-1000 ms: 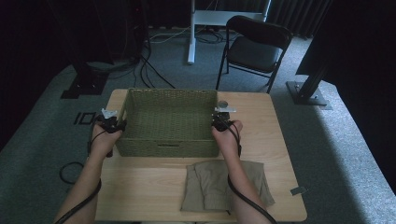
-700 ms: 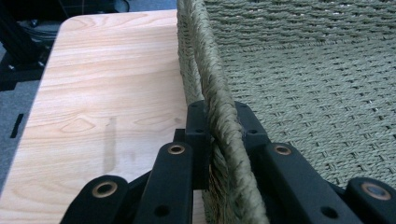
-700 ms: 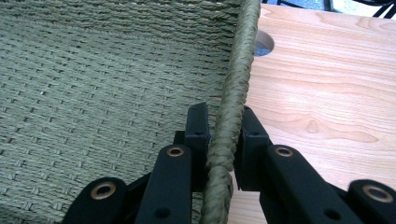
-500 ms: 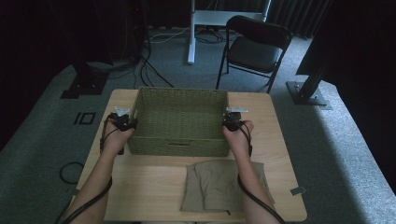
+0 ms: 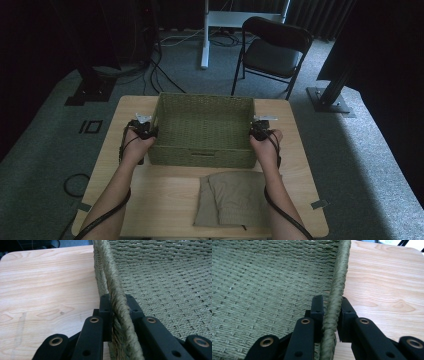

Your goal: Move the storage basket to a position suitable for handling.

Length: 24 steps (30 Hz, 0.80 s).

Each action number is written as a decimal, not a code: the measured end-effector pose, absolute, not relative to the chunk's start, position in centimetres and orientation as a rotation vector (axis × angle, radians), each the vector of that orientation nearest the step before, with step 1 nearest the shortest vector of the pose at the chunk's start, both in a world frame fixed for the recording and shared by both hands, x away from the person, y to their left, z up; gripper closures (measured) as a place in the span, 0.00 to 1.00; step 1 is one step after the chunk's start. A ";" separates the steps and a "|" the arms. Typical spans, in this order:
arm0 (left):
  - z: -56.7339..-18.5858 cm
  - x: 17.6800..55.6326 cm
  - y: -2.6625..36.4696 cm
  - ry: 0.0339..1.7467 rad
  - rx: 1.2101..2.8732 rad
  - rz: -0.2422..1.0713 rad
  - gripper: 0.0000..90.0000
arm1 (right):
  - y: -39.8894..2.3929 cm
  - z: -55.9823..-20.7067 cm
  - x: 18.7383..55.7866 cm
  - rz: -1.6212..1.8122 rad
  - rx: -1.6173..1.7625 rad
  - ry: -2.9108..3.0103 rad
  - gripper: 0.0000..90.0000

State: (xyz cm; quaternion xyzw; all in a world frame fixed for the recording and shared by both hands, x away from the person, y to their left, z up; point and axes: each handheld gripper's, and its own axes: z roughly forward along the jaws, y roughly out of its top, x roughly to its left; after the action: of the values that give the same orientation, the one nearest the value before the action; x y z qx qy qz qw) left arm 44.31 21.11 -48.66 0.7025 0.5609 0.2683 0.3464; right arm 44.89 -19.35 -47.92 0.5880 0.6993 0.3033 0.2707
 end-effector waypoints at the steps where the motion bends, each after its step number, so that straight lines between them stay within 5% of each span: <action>1: -48.7 44.4 20.9 1.452 1.824 0.694 0.89 | -19.6 -47.9 44.9 0.819 1.590 1.881 0.87; 24: -48.6 44.8 15.4 1.440 1.848 0.671 0.89 | -25.3 -47.9 45.0 0.816 1.624 1.860 0.86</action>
State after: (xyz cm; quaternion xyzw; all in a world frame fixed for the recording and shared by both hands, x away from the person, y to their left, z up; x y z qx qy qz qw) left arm 44.79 15.35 -48.56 0.7117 0.5547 0.2583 0.3451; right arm 45.00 -25.26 -47.91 0.6018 0.6891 0.3026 0.2674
